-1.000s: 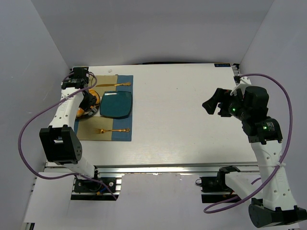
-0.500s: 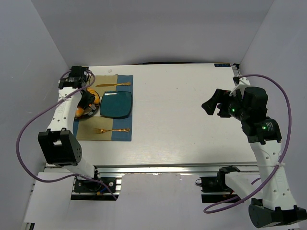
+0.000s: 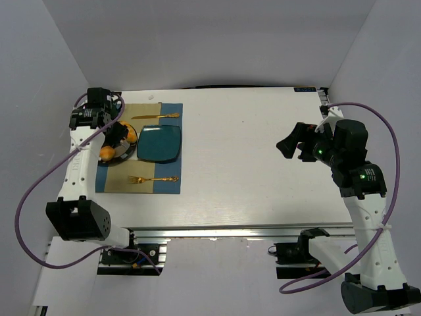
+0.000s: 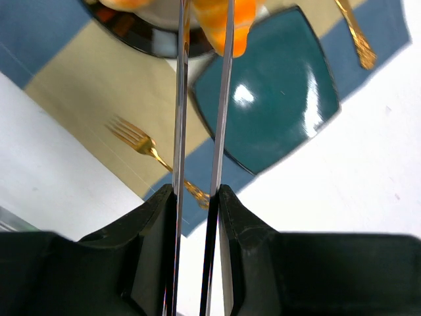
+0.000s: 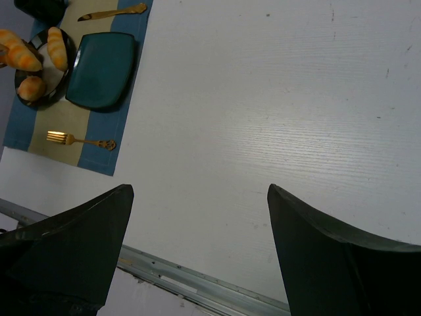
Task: Place the bread
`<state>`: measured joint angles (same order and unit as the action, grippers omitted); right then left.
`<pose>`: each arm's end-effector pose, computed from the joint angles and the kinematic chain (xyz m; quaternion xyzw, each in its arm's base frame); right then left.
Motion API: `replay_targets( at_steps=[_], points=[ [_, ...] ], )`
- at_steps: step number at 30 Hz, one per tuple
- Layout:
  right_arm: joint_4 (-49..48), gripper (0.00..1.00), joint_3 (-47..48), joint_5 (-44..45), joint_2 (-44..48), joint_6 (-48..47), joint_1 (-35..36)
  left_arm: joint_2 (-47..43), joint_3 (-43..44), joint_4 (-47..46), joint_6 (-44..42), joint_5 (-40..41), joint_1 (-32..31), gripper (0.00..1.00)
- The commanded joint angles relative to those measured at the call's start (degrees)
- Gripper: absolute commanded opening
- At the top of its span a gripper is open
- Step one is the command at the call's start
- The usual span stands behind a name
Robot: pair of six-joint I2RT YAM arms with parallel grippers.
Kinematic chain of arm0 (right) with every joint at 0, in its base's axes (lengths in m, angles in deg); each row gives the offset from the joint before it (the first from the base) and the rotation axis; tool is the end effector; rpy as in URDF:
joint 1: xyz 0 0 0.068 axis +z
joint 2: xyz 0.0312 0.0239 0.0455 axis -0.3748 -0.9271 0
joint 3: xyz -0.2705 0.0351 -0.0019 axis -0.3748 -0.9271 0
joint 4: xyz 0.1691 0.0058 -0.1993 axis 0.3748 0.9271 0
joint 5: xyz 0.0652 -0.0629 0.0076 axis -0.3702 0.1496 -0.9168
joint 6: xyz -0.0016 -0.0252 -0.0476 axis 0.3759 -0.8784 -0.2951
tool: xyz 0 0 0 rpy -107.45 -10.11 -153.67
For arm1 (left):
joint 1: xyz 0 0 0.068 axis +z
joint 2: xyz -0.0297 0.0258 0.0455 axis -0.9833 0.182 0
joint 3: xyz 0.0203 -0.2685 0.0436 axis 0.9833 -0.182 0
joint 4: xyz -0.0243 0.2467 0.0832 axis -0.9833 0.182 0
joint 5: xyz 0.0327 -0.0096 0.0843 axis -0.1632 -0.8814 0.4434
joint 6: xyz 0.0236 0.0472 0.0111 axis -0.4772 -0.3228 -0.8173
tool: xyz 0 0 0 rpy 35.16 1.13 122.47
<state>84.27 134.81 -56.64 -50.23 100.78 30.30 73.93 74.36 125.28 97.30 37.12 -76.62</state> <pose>0.1594 0.0320 0.4075 -0.0088 0.8312 0.2189 0.5110 0.2790 0.0220 0.3655 -0.4459 0.8534 0.0033 0.2702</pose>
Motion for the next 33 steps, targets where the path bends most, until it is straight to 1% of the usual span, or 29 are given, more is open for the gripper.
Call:
replay_targets(
  at_steps=[1, 3, 7, 8, 10, 11, 12, 15, 20, 22, 26, 33],
  points=[
    [-2.5, 0.89, -0.2, 0.1, 0.9, 0.1, 0.1, -4.3, 0.9, -1.9, 0.0, -5.8, 0.2, 0.36],
    [-2.8, 0.89, -0.9, 0.4, 1.0, 0.0, 0.2, -5.2, -0.3, -2.7, 0.1, -9.8, 0.1, 0.36],
    [-4.1, 0.89, -2.5, 0.2, 1.6, 0.7, 0.1, -6.7, -2.4, -4.4, 0.0, -13.2, -0.9, 0.36],
    [-4.3, 0.89, -2.8, 0.1, 1.7, 1.1, 0.1, -6.9, -3.1, -5.1, 0.0, -15.5, -1.1, 0.36],
    [-4.8, 0.89, -3.2, -0.1, 1.7, 1.7, 0.2, -7.4, -4.8, -6.7, 0.4, -17.4, -2.0, 0.36],
    [-4.8, 0.89, -3.2, -0.3, 1.7, 2.1, 0.1, -7.4, -5.5, -8.3, 0.6, -17.7, -4.8, 0.36],
    [-4.8, 0.89, -3.2, -0.4, 1.7, 2.2, 0.2, -7.6, -6.2, -9.1, 0.9, -18.0, -5.5, 0.36],
    [-4.7, 0.89, -3.1, -0.2, 1.7, 2.4, 0.2, -7.3, -8.2, -11.6, 1.4, -17.7, -8.5, 0.36],
    [-3.9, 0.89, -3.1, 0.5, 2.4, 2.2, 0.2, -3.8, -9.2, -14.5, 0.6, -17.8, -12.5, 0.36],
    [-3.6, 0.89, -3.0, 0.8, 2.6, 2.1, 0.1, -2.8, -9.7, -14.5, 0.1, -17.6, -12.9, 0.37],
    [-2.9, 0.89, -2.4, 1.7, 2.5, 1.3, 0.1, -2.5, -11.3, -15.1, 0.2, -14.7, -13.1, 0.37],
    [-2.8, 0.89, -2.6, 2.1, 2.4, 0.8, 0.1, -2.5, -14.9, -15.7, 0.0, -13.1, -13.1, 0.37]
  ],
)
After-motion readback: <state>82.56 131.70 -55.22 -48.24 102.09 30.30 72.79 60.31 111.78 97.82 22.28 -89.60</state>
